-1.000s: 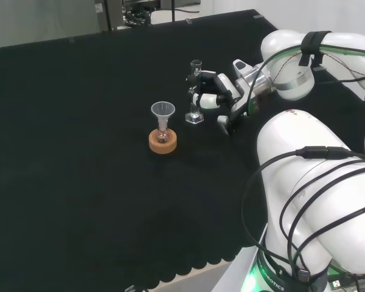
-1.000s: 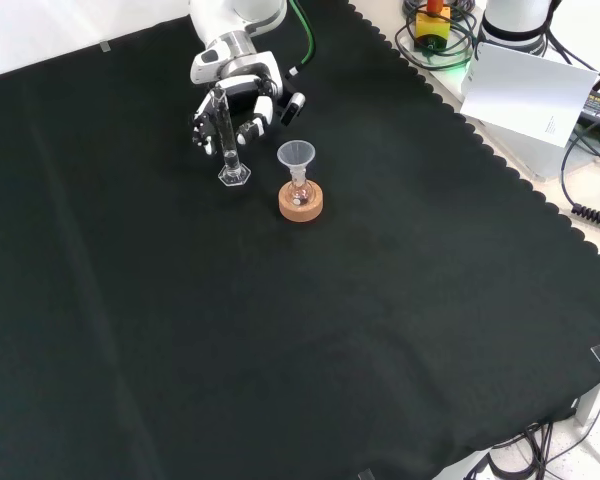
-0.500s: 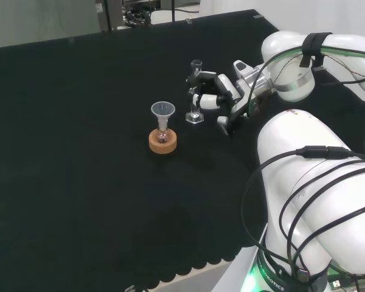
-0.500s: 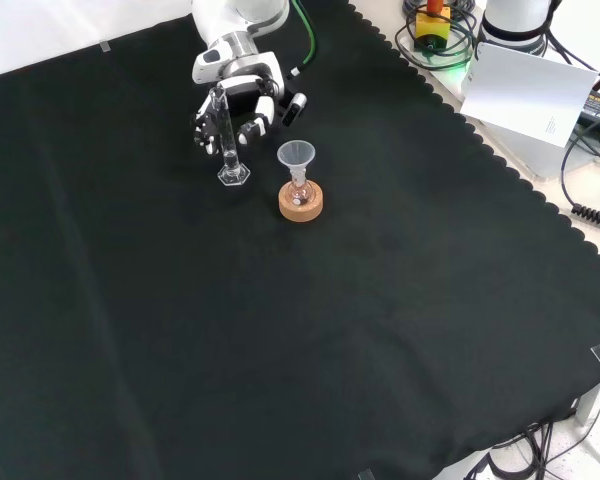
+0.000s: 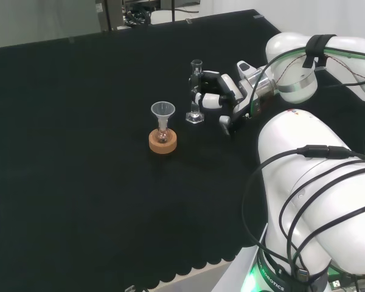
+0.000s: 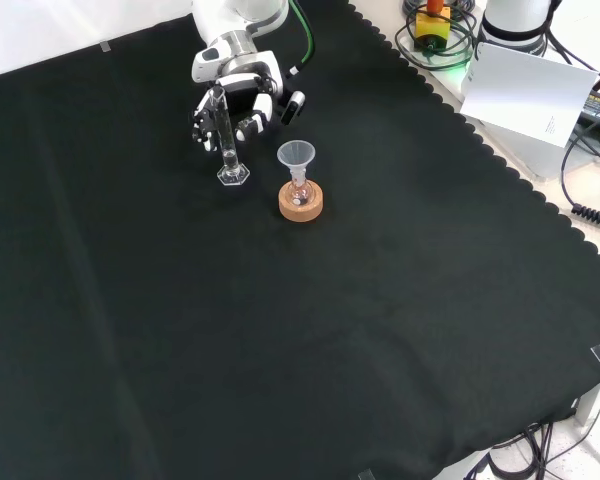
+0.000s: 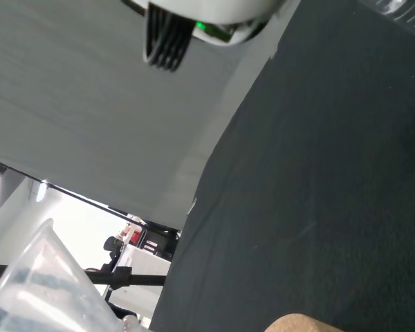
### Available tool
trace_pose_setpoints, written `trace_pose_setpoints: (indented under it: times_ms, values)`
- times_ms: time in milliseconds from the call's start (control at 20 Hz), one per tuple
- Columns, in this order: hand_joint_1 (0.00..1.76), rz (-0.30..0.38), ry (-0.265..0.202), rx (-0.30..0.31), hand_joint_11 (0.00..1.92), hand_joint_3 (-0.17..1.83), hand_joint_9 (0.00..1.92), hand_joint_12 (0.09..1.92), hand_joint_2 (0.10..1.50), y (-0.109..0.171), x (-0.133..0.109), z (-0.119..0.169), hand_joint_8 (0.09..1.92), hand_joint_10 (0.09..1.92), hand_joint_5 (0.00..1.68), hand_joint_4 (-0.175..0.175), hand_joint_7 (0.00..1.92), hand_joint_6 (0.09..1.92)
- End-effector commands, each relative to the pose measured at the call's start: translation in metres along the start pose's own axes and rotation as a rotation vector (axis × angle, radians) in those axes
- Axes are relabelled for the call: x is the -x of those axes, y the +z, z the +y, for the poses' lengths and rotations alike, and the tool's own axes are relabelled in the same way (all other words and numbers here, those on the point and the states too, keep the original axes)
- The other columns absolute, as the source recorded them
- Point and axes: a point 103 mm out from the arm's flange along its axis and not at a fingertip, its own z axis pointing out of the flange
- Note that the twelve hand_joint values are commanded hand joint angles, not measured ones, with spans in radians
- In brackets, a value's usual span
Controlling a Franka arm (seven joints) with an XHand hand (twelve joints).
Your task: Pick up the graduated cylinder.
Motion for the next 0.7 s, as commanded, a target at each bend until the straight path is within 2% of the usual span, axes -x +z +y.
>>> trace_pose_setpoints:
  times_ms: [50, 700]
  values:
    - [1.09, 0.023, -0.007, -0.020, 0.71, 0.70, 0.90, 1.14, 0.66, -0.0021, 0.0009, -0.0006, 0.62, 0.38, 0.69, -0.029, 0.63, 0.69]
    - [1.11, 0.022, -0.018, -0.036, 0.70, 0.73, 0.90, 1.16, 0.62, -0.0014, -0.0017, 0.0022, 0.63, 0.39, 0.68, -0.028, 0.62, 0.72]
